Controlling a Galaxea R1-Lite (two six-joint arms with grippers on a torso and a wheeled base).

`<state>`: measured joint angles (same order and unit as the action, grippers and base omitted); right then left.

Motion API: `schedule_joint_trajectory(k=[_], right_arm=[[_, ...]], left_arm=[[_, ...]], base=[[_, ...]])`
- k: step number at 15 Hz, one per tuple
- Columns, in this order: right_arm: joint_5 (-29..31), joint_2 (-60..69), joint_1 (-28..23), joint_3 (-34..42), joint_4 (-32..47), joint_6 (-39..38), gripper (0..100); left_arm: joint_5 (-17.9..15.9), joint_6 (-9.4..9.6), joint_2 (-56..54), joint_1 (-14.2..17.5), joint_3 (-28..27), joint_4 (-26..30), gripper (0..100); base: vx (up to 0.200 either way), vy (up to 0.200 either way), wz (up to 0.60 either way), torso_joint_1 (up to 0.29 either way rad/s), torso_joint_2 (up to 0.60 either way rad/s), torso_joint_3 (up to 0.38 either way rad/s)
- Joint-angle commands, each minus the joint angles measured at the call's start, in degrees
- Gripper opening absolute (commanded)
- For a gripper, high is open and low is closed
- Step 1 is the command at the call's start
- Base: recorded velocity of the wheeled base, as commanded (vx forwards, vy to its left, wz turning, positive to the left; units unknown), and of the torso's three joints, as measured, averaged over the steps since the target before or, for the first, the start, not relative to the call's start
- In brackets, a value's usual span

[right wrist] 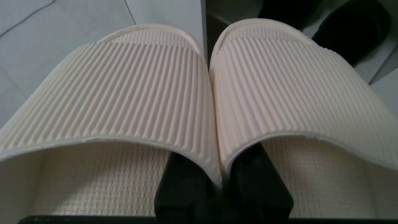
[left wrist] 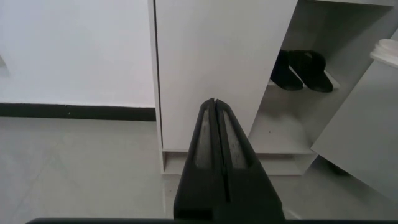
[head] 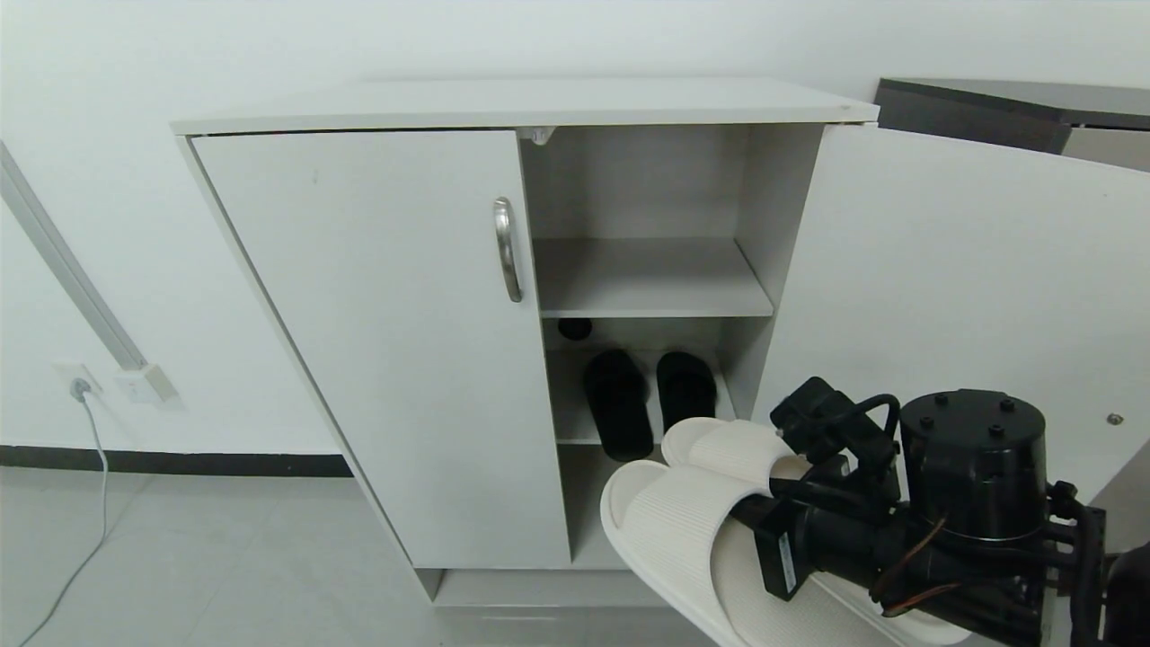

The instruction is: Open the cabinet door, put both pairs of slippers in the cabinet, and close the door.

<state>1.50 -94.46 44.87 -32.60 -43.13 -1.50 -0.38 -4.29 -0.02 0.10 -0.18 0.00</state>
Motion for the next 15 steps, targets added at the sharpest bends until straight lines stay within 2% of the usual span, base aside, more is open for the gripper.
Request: schedule_joint_trajectory(k=[1, 4, 5, 7, 8, 10, 11, 12, 13, 15], right_arm=[[0.17, 0.25, 0.30, 0.34, -0.02, -0.08, 0], [1.31, -1.25, 0.65, 1.04, -4.51, 0.44, 0], [5.71, -3.27, 2.59, 0.25, -7.85, 0.09, 0], [15.73, -9.77, 6.54, -7.22, -7.06, -2.72, 0], [18.63, -11.62, 7.60, -10.12, -5.91, -4.30, 0], [30.67, -16.10, 10.67, -25.32, 7.97, -10.01, 0], [32.78, -15.93, 11.29, -28.93, 12.90, -11.42, 0], [36.56, -15.75, 11.82, -36.13, 22.83, -13.62, 0], [39.37, -16.01, 11.99, -41.23, 29.33, -14.94, 0], [42.71, -17.33, 11.64, -50.20, 37.77, -16.43, 0]], left_arm=[[0.03, -0.10, 0.02, -0.01, 0.01, 0.00, 0], [0.03, -0.02, 0.02, -0.01, 0.01, 0.00, 0], [0.03, -0.10, 0.02, -0.01, 0.01, 0.00, 0], [0.03, -0.10, 0.02, -0.01, 0.01, 0.00, 0], [0.11, -0.10, 0.02, -0.01, 0.01, 0.00, 0], [0.11, -0.10, 0.02, -0.01, 0.01, 0.00, 0], [0.11, -0.10, 0.02, -0.01, 0.01, 0.00, 0], [0.11, -0.10, 0.02, -0.01, 0.01, 0.00, 0], [0.11, -0.10, 0.02, -0.01, 0.01, 0.00, 0], [0.11, -0.10, 0.02, -0.01, 0.01, 0.00, 0]], base=[[0.000, 0.000, 0.00, 0.000, 0.00, 0.000], [0.000, 0.000, 0.00, 0.000, 0.00, 0.000], [0.000, 0.000, 0.00, 0.000, 0.00, 0.000], [0.000, 0.000, 0.00, 0.000, 0.00, 0.000], [0.000, 0.000, 0.00, 0.000, 0.00, 0.000], [0.000, 0.000, 0.00, 0.000, 0.00, 0.000], [0.000, 0.000, 0.00, 0.000, 0.00, 0.000], [0.000, 0.000, 0.00, 0.000, 0.00, 0.000], [0.000, 0.000, 0.00, 0.000, 0.00, 0.000], [0.000, 0.000, 0.00, 0.000, 0.00, 0.000]])
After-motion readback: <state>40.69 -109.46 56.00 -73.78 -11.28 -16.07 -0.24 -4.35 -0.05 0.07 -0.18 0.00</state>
